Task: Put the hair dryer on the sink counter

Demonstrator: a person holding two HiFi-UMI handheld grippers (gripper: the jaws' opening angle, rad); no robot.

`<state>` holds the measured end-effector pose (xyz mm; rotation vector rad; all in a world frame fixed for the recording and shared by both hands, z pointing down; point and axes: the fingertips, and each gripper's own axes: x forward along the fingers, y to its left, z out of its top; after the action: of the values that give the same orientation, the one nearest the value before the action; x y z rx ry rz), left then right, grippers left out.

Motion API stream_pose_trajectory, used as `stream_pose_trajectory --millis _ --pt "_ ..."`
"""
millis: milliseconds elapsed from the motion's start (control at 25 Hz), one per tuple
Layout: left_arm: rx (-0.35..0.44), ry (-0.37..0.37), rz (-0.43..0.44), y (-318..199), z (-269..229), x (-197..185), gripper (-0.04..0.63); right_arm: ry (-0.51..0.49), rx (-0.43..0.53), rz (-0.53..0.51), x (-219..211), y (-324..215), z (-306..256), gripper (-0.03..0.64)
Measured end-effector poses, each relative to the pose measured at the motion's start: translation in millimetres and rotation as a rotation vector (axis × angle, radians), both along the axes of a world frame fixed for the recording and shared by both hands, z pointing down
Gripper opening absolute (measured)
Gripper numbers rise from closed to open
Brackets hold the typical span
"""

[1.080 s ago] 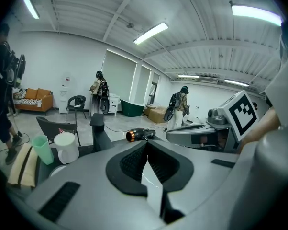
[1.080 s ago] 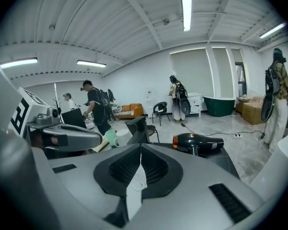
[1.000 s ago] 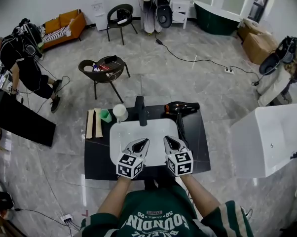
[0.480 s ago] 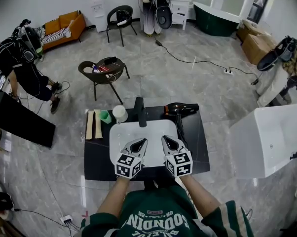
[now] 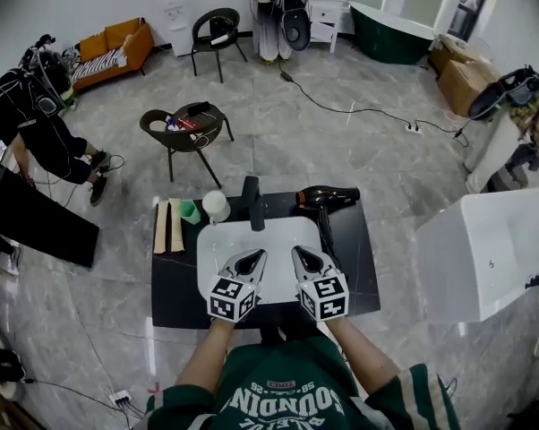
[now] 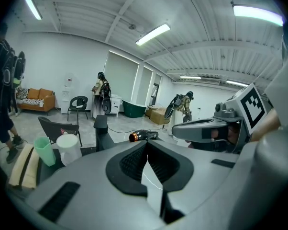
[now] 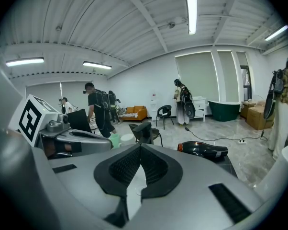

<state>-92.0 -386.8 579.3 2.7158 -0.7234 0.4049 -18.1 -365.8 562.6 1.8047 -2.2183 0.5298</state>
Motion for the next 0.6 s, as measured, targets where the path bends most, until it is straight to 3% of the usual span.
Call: stream_pose_trajectory --millis 600 --pt "-0.017 -0.014 0.024 -0.7 7.7 6.9 0.012 0.003 -0.025 0.009 6.3 3.1 9.6 0.041"
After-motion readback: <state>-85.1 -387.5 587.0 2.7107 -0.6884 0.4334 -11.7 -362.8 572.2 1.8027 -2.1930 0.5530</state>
